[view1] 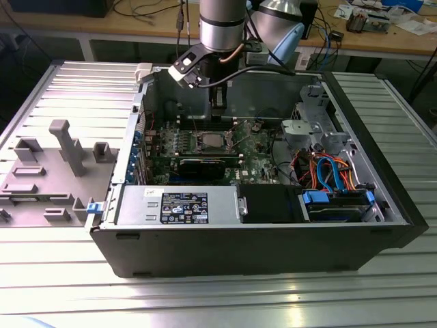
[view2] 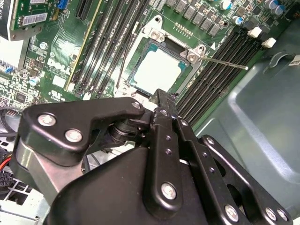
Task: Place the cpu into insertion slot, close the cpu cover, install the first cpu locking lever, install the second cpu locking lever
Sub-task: 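Close the cpu cover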
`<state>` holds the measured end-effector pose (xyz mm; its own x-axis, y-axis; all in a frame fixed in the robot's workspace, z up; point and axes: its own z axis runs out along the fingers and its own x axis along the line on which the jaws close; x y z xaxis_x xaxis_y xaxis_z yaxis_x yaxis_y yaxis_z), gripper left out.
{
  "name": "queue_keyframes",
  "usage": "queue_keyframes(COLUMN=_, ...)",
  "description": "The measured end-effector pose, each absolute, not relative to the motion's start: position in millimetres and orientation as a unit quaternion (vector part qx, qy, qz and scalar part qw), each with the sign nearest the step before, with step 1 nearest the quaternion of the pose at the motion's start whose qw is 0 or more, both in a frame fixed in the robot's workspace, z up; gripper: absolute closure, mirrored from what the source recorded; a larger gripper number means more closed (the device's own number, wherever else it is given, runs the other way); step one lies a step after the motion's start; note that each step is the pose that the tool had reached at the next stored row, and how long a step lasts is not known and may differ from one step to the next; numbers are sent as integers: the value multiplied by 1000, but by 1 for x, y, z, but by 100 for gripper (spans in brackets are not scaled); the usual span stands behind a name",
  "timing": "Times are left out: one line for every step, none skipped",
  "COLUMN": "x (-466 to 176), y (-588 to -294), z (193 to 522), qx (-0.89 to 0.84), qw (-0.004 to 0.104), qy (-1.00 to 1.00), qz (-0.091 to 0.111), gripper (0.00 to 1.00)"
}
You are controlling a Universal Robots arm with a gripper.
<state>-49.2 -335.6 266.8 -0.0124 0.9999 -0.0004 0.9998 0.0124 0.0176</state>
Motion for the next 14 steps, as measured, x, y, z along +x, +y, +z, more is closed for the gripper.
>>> queue_keyframes(x=-49, y=-336, z=267, qx=703, qw=6, qy=711, qz=6, gripper=89)
queue_keyframes(x=-49, y=-336, z=267, qx=703, qw=6, qy=711, qz=6, gripper=89)
queue_keyframes(x=-49, y=-336, z=267, qx=703, qw=6, qy=711, qz=6, gripper=89)
queue_keyframes(x=-49, y=-336, z=266, qx=703, qw=6, qy=711, qz=6, gripper=89)
queue_keyframes(x=-49, y=-336, z=267, qx=703, qw=6, qy=711, qz=6, gripper=89)
queue_keyframes(x=-49, y=-336, z=267, qx=703, qw=6, qy=711, qz=6, gripper=89)
queue_keyframes(x=-49, y=-336, z=267, qx=703, qw=6, qy=711, qz=6, gripper=89)
queue_keyframes(x=-49, y=-336, z=267, qx=703, qw=6, qy=711, qz=6, gripper=89)
queue_keyframes(x=-49, y=-336, z=268, qx=703, qw=6, qy=711, qz=6, gripper=89)
queue_keyframes(x=-49, y=-336, z=268, qx=703, qw=6, qy=711, qz=6, gripper=89)
queue_keyframes(x=-49, y=-336, z=268, qx=703, qw=6, qy=711, qz=6, gripper=89)
queue_keyframes(x=-49, y=-336, z=268, qx=703, qw=6, qy=711, qz=6, gripper=89)
queue_keyframes(x=-49, y=-336, z=268, qx=703, qw=6, qy=711, qz=6, gripper=89)
queue_keyframes(x=-49, y=-336, z=269, qx=703, qw=6, qy=711, qz=6, gripper=89)
